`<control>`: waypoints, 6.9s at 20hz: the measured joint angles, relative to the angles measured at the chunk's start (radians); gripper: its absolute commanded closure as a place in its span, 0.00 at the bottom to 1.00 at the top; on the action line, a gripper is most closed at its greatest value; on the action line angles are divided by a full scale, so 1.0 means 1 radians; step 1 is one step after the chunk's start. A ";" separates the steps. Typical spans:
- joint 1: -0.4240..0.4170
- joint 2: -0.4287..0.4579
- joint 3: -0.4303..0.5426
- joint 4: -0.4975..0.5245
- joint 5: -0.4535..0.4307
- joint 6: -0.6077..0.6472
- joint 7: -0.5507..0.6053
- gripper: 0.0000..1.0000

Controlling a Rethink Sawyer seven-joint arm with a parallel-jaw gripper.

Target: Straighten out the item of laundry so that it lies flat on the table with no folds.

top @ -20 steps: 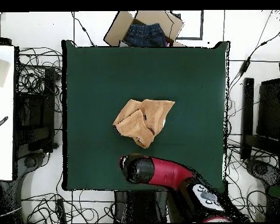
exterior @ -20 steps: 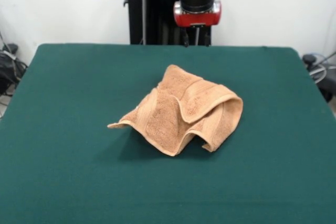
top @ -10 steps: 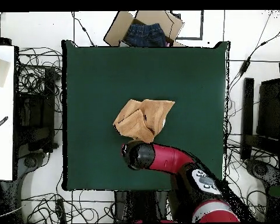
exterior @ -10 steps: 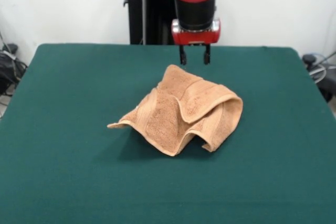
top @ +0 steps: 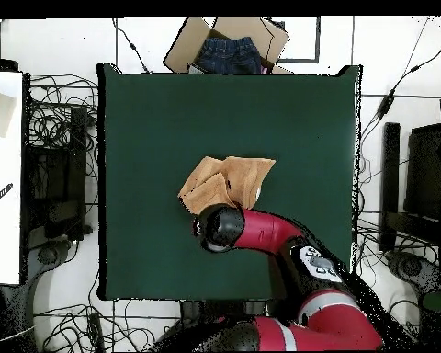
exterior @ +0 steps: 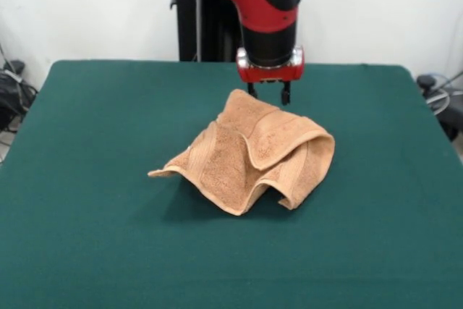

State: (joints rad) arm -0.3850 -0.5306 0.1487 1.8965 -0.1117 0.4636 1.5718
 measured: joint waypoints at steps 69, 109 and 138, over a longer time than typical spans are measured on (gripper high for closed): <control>0.100 -0.002 -0.011 -0.277 -0.036 0.081 0.000 0.00; -0.010 0.093 0.036 -0.109 -0.085 -0.359 0.000 1.00; -0.019 -0.047 0.060 -0.036 -0.082 -0.161 0.000 1.00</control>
State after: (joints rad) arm -0.4040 -0.5778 0.2087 1.8605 -0.1934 0.3023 1.5718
